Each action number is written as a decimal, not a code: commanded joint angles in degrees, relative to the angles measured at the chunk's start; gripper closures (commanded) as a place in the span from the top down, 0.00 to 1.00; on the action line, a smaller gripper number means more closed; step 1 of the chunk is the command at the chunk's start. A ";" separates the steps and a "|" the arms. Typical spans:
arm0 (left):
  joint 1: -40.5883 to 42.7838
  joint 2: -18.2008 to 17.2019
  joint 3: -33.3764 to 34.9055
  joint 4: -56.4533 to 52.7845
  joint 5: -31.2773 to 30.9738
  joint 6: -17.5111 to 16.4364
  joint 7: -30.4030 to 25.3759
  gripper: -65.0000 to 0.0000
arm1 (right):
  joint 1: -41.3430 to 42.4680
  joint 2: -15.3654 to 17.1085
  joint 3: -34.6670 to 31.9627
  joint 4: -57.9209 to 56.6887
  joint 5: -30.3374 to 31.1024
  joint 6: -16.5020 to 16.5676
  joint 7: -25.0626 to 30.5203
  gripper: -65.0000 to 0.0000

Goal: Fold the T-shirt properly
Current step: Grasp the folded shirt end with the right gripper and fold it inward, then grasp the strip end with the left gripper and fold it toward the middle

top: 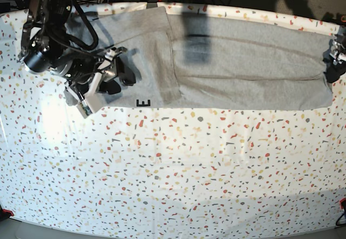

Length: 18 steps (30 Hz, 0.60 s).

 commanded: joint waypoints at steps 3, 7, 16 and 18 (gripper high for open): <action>0.26 -0.94 0.07 0.35 1.09 0.56 4.20 0.47 | 0.48 0.48 0.17 0.90 1.36 0.45 1.09 0.44; 0.31 -0.98 0.07 1.11 1.05 0.56 7.19 0.47 | 0.48 0.46 0.17 0.90 1.36 0.45 1.11 0.44; 0.26 0.48 0.11 4.79 1.07 0.56 9.29 0.47 | 0.48 0.44 0.17 0.90 1.36 0.45 1.36 0.44; 0.24 0.94 0.11 5.03 1.14 0.56 7.96 0.47 | 0.48 0.44 0.17 0.90 1.36 0.45 1.33 0.44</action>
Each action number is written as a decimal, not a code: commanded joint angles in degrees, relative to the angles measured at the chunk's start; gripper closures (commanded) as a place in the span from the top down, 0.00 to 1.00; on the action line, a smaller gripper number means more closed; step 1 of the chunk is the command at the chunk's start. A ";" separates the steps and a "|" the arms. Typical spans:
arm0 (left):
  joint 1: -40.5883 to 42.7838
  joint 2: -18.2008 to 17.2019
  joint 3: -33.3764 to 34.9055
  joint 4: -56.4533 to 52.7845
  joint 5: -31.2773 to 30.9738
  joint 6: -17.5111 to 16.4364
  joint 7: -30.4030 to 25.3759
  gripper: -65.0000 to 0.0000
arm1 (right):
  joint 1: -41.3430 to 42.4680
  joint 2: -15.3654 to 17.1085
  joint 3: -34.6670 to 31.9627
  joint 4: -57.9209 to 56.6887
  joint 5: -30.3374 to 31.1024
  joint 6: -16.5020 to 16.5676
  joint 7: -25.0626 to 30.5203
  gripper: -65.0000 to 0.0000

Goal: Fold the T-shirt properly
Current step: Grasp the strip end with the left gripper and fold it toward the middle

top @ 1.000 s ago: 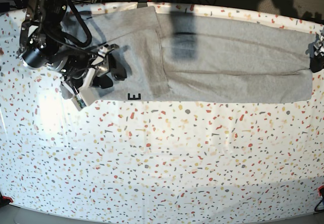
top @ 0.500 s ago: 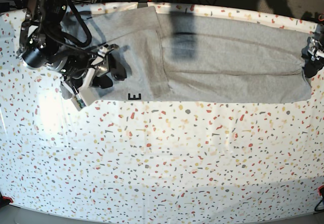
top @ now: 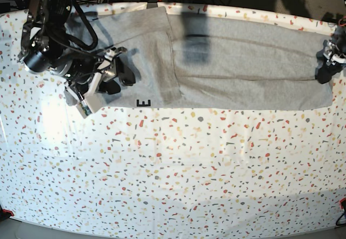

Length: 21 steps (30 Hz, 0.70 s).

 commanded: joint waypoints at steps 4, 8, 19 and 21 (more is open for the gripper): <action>0.28 -0.72 0.09 0.31 3.65 0.36 -0.98 0.37 | 0.48 0.46 0.17 0.90 1.38 0.47 0.90 0.44; 0.33 -0.72 0.09 0.31 6.08 0.36 -3.58 0.05 | 0.48 0.44 0.17 0.90 1.36 0.47 0.63 0.44; 0.33 -3.48 0.02 0.31 6.03 0.36 -11.76 0.00 | 0.33 0.42 -0.15 0.90 6.21 0.47 0.35 0.44; 0.33 -4.92 0.02 0.31 6.03 0.36 -12.52 0.00 | 0.33 0.00 -0.90 0.90 6.99 0.47 0.22 0.44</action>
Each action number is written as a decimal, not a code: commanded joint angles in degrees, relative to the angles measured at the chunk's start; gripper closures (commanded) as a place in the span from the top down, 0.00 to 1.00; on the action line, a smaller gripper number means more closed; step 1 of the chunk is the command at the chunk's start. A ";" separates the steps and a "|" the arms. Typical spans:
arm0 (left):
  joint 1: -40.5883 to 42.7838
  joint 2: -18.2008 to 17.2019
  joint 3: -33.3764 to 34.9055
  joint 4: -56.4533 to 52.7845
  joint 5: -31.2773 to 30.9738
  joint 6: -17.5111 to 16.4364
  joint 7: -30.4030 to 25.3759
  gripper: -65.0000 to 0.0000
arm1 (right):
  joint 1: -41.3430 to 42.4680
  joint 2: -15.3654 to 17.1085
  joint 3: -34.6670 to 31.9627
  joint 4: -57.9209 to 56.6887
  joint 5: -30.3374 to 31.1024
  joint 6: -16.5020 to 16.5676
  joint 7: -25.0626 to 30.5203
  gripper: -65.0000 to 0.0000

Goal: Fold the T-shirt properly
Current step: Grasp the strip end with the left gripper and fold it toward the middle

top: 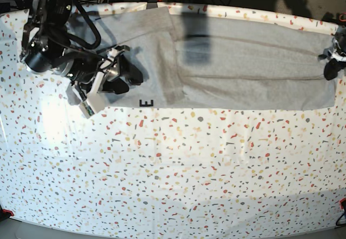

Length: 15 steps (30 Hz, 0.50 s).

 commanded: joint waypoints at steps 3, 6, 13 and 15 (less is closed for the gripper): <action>-0.33 -3.96 -0.46 0.55 -1.14 -0.45 -2.60 0.00 | 0.37 0.00 -2.12 0.90 1.33 0.45 0.94 0.44; -0.33 -6.05 -0.46 0.55 -1.09 -0.45 -2.78 0.00 | 0.37 -0.66 -5.27 0.90 1.18 0.45 1.38 0.44; -0.31 -9.05 -0.46 0.55 4.24 4.98 -4.55 0.00 | 0.37 -4.68 -15.10 0.90 -7.50 0.45 4.90 0.44; -0.31 -9.53 -0.46 0.55 6.75 6.56 -4.87 0.00 | 0.37 -5.90 -17.64 0.90 -9.66 0.45 5.14 0.44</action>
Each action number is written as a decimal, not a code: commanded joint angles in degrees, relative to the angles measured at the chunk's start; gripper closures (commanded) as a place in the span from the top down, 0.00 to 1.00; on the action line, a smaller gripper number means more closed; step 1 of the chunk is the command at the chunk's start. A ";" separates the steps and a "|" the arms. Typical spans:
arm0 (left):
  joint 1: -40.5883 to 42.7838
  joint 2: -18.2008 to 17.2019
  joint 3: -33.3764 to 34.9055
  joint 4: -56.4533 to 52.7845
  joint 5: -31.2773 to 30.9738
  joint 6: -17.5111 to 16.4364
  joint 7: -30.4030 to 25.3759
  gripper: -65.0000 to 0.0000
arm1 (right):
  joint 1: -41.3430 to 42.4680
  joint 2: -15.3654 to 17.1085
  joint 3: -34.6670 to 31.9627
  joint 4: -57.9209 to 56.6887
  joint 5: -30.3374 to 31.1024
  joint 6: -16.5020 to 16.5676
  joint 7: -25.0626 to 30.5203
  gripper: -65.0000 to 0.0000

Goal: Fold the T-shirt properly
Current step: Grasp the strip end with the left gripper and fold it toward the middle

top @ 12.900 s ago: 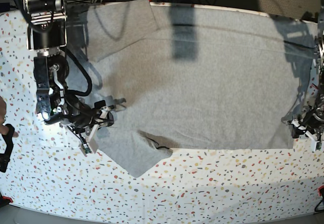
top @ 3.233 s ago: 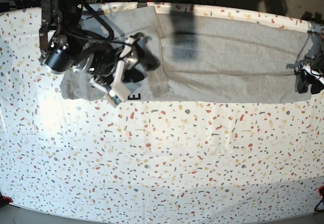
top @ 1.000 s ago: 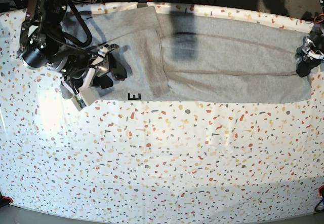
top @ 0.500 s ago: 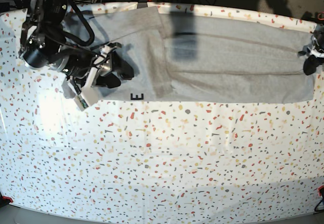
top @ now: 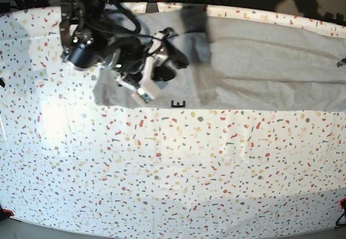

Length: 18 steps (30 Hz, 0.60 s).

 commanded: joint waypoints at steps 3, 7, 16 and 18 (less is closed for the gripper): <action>-0.33 -2.54 -0.46 0.66 -1.05 -0.33 -1.49 0.00 | 0.50 -0.66 -2.73 0.90 -1.95 0.47 2.21 0.44; 0.02 -2.23 -0.46 3.21 -2.47 -1.20 1.84 0.00 | 0.50 -0.61 -3.89 0.90 -5.16 0.47 3.06 0.44; 0.31 7.65 -0.44 18.23 -19.37 -4.44 21.05 0.00 | 0.52 -0.31 -2.93 0.90 -7.41 0.47 4.11 0.44; 0.33 12.22 -0.44 21.75 -19.96 -4.70 23.63 0.00 | 0.52 -0.31 -2.58 0.90 -7.39 0.47 4.11 0.44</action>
